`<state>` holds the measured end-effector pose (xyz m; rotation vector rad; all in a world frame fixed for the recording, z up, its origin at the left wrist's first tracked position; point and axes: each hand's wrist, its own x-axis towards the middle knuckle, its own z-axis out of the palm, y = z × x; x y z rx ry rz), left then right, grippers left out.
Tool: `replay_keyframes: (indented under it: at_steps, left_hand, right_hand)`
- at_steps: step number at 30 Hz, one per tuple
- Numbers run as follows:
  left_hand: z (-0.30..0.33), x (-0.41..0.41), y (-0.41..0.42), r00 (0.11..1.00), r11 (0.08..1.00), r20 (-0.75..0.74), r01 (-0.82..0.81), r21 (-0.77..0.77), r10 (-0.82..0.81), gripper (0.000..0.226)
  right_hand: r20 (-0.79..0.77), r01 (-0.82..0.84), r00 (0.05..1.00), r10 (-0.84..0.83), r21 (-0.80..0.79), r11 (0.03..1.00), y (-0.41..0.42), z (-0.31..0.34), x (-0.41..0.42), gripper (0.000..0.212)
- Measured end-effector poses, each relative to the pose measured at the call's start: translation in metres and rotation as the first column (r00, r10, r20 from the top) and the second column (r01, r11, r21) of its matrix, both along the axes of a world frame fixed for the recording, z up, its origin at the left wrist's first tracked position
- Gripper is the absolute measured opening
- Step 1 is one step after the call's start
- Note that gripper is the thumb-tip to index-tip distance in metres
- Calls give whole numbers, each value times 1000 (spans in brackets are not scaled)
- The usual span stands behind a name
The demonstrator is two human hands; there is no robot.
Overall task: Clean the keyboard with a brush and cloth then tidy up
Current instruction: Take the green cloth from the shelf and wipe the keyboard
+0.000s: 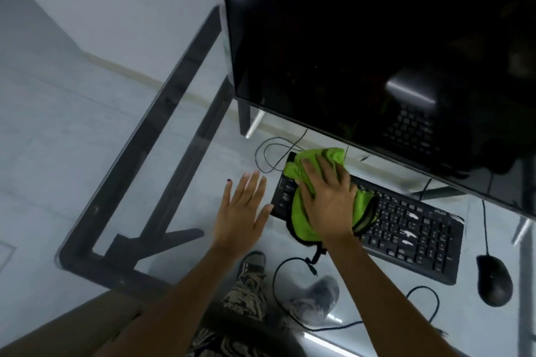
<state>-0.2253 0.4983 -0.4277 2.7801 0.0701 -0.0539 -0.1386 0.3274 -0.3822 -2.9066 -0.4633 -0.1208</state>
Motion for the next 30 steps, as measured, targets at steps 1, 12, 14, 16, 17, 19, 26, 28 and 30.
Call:
replay_keyframes:
  at_steps: [1,12,14,16,17,19,26,28,30]
  left_hand:
    - [-1,0,0,1000,1000,-2,0,-4,0,60]
    - [-7,-2,-1,1000,1000,18,13,-14,-12,59]
    - [-7,-3,-2,1000,1000,20,9,-24,-9,59]
    - [-7,-1,0,1000,1000,28,13,-28,-12,60]
    - [-7,-1,1,999,1000,35,12,-28,-11,60]
    - [-7,0,2,998,999,57,-4,-41,7,59]
    - [-8,-1,0,996,998,83,-11,-64,16,57]
    - [-7,-1,0,997,998,76,-11,-67,16,58]
    - [-6,-1,0,998,999,63,-8,-46,11,59]
  right_hand:
    - [31,-47,998,47,-2,999,-1,-2,-15,42]
    - [4,-111,994,112,-66,992,37,11,-2,45]
    - [14,-195,980,197,-75,978,24,4,-28,43]
    - [15,-270,962,272,-79,960,11,2,-43,43]
    - [15,-303,952,305,-84,949,9,3,-40,43]
    - [10,-319,947,322,-103,942,15,6,-17,49]
    - [-17,-270,963,270,-38,962,31,9,-4,51]
    - [-23,-395,919,394,-49,917,7,6,-19,48]
    - [-12,-439,898,439,-55,897,-25,7,-15,45]
